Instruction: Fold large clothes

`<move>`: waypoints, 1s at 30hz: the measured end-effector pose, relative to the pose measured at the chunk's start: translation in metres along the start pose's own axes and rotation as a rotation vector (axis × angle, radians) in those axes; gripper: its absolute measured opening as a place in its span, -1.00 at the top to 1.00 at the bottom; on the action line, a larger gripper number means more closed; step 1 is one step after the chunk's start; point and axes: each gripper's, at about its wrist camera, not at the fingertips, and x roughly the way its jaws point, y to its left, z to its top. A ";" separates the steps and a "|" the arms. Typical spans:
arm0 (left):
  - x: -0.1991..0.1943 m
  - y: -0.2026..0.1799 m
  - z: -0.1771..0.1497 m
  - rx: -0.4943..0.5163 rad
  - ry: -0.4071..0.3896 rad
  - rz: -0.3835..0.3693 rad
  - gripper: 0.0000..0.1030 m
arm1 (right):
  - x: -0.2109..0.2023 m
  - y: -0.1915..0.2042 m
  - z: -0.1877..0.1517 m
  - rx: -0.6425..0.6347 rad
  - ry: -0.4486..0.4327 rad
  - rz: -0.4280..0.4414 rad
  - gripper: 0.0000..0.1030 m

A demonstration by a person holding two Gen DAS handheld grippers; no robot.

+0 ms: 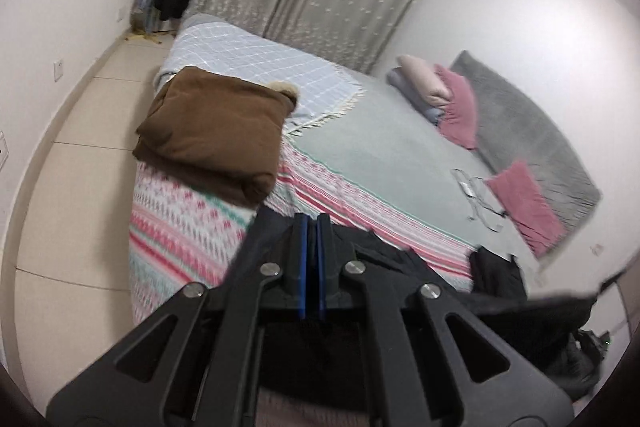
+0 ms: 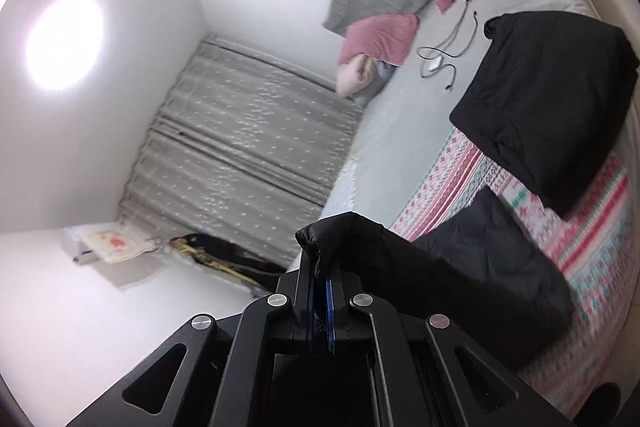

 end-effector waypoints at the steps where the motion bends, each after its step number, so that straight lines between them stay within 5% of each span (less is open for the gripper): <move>1: 0.021 -0.002 0.003 -0.001 0.006 0.022 0.90 | 0.019 -0.007 0.009 0.018 0.006 -0.022 0.93; 9: 0.183 0.014 0.001 -0.019 0.158 0.104 0.89 | 0.138 -0.091 0.036 0.080 0.077 -0.262 0.93; 15: 0.242 0.002 -0.004 0.061 0.158 0.203 0.89 | 0.194 -0.121 0.043 0.034 0.100 -0.376 0.93; 23: 0.270 -0.010 -0.012 0.165 0.163 0.258 0.80 | 0.237 -0.168 0.041 0.125 0.104 -0.488 0.87; 28: 0.241 -0.006 0.014 0.087 0.104 0.158 0.10 | 0.228 -0.164 0.043 0.192 0.066 -0.472 0.49; 30: 0.228 -0.003 0.023 0.057 0.065 0.146 0.05 | 0.219 -0.148 0.046 0.128 0.031 -0.486 0.26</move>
